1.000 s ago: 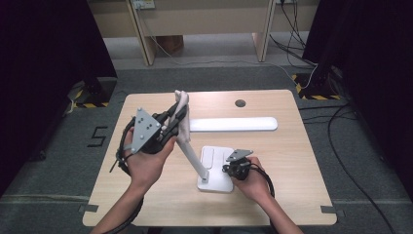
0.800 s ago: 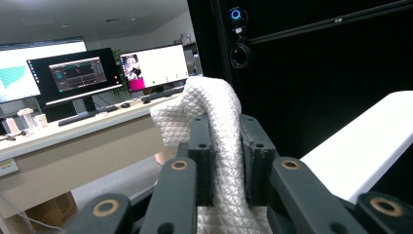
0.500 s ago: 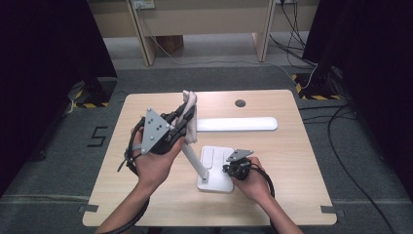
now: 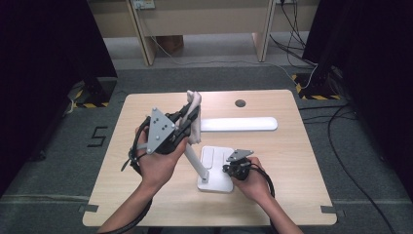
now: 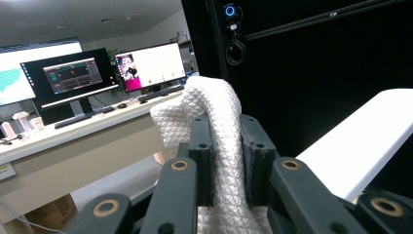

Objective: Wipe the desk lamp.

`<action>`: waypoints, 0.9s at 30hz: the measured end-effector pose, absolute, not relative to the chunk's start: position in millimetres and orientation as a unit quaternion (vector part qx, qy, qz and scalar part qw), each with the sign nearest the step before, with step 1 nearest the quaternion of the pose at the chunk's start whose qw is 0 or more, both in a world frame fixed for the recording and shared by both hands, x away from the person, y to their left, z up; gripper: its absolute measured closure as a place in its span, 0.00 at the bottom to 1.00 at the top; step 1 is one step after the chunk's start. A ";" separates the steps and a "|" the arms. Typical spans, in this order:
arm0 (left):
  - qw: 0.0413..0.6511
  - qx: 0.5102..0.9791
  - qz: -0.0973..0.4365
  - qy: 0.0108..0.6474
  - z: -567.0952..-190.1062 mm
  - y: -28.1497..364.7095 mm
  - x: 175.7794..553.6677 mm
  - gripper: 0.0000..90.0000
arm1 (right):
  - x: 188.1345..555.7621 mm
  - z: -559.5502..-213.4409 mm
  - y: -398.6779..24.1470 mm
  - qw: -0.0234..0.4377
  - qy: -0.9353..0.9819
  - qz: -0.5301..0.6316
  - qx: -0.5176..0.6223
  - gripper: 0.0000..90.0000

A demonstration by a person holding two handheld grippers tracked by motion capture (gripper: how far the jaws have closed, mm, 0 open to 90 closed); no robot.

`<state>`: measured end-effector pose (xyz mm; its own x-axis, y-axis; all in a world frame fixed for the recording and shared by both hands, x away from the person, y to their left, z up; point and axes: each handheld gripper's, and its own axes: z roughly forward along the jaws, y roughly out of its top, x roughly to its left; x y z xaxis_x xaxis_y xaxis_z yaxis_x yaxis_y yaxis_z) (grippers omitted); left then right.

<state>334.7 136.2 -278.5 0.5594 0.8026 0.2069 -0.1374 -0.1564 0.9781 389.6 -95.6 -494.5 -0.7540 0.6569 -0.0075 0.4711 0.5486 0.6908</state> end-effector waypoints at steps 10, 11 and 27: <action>0.598 0.652 0.393 0.253 -277.7 129.9 333.6 0.87 | 389.5 -494.7 -95.8 0.134 0.869 0.348 0.324 1.00; 0.597 0.652 0.393 0.253 -277.6 129.4 333.5 0.87 | 389.5 -494.7 -95.8 0.133 0.869 0.348 0.325 1.00; 0.599 0.659 0.384 0.244 -274.6 115.4 330.8 0.87 | 389.5 -494.7 -95.8 0.134 0.869 0.348 0.324 1.00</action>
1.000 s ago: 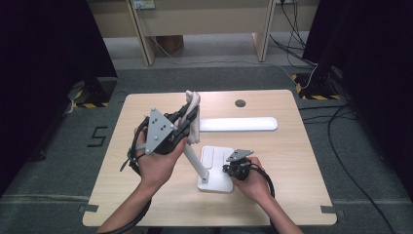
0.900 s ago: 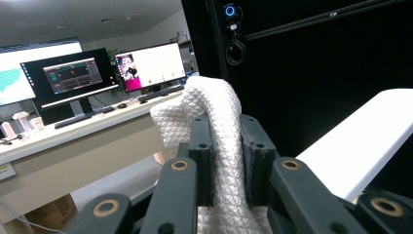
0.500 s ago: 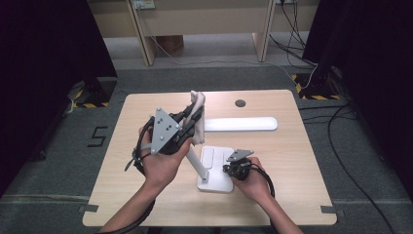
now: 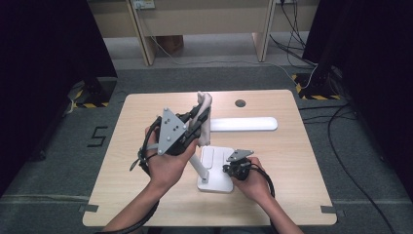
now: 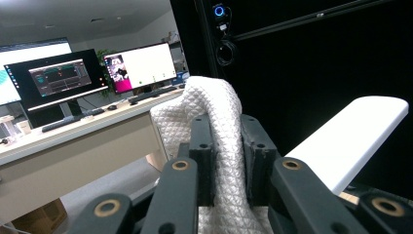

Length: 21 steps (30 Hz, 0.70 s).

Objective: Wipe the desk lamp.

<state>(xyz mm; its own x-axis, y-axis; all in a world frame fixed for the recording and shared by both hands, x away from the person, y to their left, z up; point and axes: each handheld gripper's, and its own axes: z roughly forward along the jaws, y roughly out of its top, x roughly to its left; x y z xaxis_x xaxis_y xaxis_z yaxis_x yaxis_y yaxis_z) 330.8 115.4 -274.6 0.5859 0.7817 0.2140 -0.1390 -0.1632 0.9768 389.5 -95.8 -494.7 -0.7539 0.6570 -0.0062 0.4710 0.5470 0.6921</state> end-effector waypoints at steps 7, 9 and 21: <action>0.600 0.660 0.382 0.242 -274.4 110.4 330.2 0.87 | 389.5 -494.7 -95.8 0.133 0.869 0.348 0.324 1.00; 0.601 0.660 0.380 0.241 -274.4 108.8 329.9 0.87 | 389.5 -494.6 -95.7 0.134 0.870 0.348 0.324 1.00; 0.605 0.662 0.374 0.237 -275.0 99.1 329.6 0.87 | 389.4 -494.8 -95.9 0.133 0.869 0.349 0.325 1.00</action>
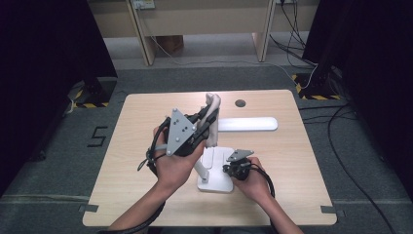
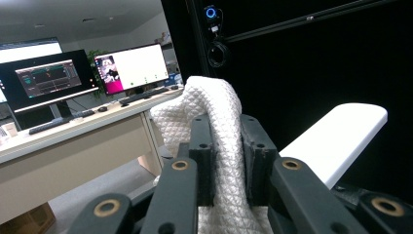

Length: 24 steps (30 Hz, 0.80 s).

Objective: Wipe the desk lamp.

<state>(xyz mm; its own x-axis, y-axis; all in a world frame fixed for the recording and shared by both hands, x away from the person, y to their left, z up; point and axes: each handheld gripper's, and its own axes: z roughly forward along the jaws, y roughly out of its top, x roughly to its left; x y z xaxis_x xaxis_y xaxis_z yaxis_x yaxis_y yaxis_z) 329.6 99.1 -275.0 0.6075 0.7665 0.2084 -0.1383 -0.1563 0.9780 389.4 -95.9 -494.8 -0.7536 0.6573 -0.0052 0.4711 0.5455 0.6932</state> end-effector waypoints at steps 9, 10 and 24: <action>0.606 0.663 0.371 0.235 -275.0 92.6 329.2 0.87 | 389.1 -495.0 -96.2 0.133 0.868 0.350 0.326 1.00; 0.606 0.664 0.371 0.235 -274.8 91.8 329.3 0.87 | 389.1 -495.1 -96.2 0.133 0.868 0.350 0.326 1.00; 0.610 0.666 0.364 0.230 -274.8 76.8 330.2 0.87 | 389.1 -495.2 -96.5 0.133 0.868 0.352 0.326 1.00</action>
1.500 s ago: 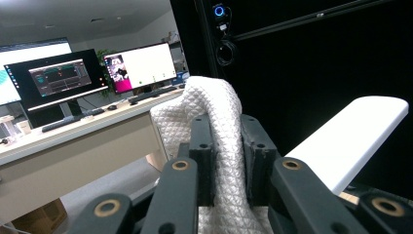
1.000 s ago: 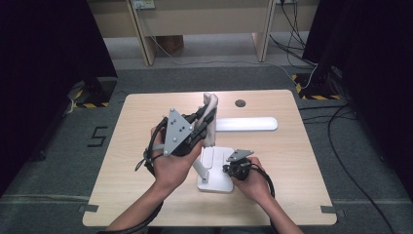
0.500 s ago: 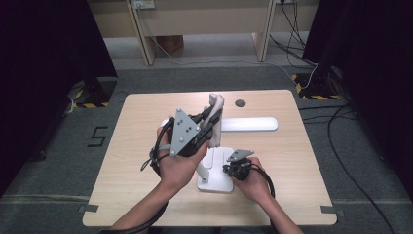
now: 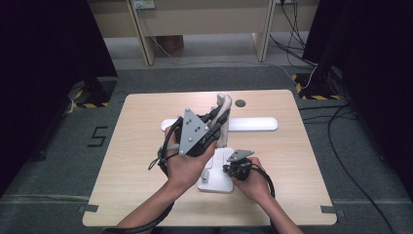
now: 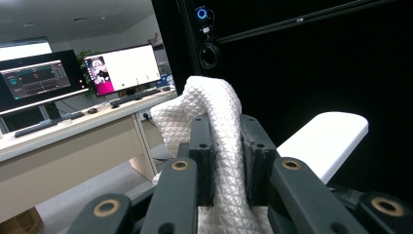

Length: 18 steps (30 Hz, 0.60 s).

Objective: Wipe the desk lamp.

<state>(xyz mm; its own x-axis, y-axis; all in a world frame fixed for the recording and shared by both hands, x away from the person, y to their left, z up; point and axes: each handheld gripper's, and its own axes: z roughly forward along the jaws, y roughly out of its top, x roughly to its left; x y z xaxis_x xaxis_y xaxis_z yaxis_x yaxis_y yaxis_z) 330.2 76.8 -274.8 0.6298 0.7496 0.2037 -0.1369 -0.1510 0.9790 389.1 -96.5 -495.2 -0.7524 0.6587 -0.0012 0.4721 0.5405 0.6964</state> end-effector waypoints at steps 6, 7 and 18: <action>0.611 0.667 0.360 0.228 -275.1 71.1 330.4 0.87 | 388.9 -495.4 -96.5 0.134 0.867 0.352 0.326 1.00; 0.612 0.666 0.360 0.229 -275.3 70.4 330.4 0.87 | 388.9 -495.5 -96.5 0.133 0.867 0.352 0.326 1.00; 0.613 0.668 0.357 0.225 -275.4 61.2 330.3 0.87 | 388.7 -495.8 -96.7 0.133 0.866 0.354 0.327 1.00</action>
